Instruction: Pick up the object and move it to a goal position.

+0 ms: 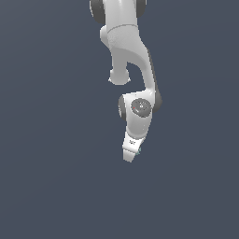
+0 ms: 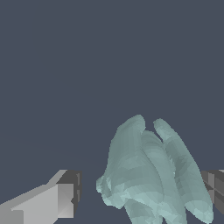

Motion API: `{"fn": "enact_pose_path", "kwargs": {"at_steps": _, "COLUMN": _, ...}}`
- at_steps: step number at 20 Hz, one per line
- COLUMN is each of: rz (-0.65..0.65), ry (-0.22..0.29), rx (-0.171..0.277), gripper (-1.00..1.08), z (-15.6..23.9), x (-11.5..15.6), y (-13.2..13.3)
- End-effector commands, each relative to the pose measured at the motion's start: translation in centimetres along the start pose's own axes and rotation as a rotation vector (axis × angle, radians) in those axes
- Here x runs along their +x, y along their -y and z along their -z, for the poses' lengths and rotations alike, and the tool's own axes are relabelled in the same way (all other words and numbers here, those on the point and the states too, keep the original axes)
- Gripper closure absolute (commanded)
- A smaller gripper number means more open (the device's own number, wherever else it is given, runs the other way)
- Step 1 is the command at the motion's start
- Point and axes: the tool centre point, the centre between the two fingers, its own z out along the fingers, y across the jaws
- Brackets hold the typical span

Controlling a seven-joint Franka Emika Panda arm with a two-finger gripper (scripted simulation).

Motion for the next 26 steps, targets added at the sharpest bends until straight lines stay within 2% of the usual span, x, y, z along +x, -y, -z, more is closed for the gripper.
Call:
{"fn": "enact_pose_path", "kwargs": {"at_steps": 1, "rz": 0.0, "ry": -0.001, "rx": -0.002, "gripper": -0.92, "z": -0.3, "x": 0.0, "y": -0.1}}
{"fn": "enact_pose_path", "kwargs": {"at_steps": 2, "rz": 0.0, "ry": -0.001, "rx": -0.002, "gripper": -0.92, "z": -0.3, "x": 0.1, "y": -0.1}}
{"fn": "enact_pose_path", "kwargs": {"at_steps": 3, "rz": 0.0, "ry": -0.001, "rx": -0.002, "gripper": 1.08, "z": -0.3, "x": 0.1, "y": -0.1}}
{"fn": "enact_pose_path", "kwargs": {"at_steps": 17, "rz": 0.0, "ry": -0.001, "rx": -0.003, "gripper": 1.08, "z": 0.2, "x": -0.4, "y": -0.4}}
{"fn": "enact_pose_path", "kwargs": {"at_steps": 21, "rz": 0.0, "ry": -0.001, "rx": -0.003, "gripper": 1.08, "z": 1.8, "x": -1.8, "y": -1.2}}
{"fn": "enact_pose_path", "kwargs": {"at_steps": 26, "rz": 0.0, "ry": -0.001, "rx": -0.002, "gripper": 1.08, "z": 5.2, "x": -4.7, "y": -2.8}}
